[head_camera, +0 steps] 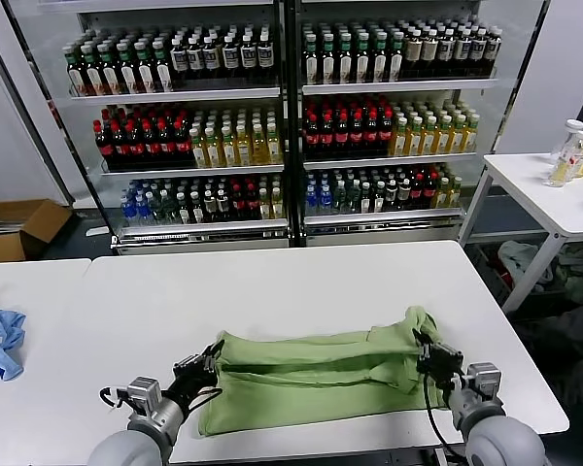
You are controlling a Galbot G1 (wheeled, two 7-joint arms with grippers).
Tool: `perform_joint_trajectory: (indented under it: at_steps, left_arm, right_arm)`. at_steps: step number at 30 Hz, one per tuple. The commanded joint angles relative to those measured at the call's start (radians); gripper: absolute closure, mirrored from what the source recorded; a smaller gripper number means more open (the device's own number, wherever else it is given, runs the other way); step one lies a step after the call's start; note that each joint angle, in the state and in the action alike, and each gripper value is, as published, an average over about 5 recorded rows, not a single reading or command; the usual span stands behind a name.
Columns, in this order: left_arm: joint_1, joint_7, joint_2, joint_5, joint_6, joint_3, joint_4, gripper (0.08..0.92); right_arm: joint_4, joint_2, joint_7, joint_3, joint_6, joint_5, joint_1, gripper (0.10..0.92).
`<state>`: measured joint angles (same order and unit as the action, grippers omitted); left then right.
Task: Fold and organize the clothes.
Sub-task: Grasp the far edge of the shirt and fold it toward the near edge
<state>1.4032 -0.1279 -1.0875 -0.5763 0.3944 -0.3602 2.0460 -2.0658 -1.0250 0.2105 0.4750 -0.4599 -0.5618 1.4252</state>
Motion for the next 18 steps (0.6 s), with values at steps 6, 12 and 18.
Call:
perform_joint_trajectory:
  at_steps: [6,12,18]
  left_arm:
    - [0.06,-0.035,-0.038,0.145,-0.029,0.003,0.013,0.736]
    - [0.123,-0.094,-0.103,0.202,-0.049,-0.002,0.066,0.562]
    - [0.131,-0.124,-0.174,0.256,-0.04,0.029,0.026,0.389]
  right_arm:
    - [-0.029,-0.033,0.013,-0.005,-0.033,0.069,0.059,0.702]
    - [-0.049,-0.022,0.012,0.004,-0.023,0.078,0.066,0.528]
    - [-0.054,-0.013,0.014,0.005,-0.018,0.082,0.067,0.355]
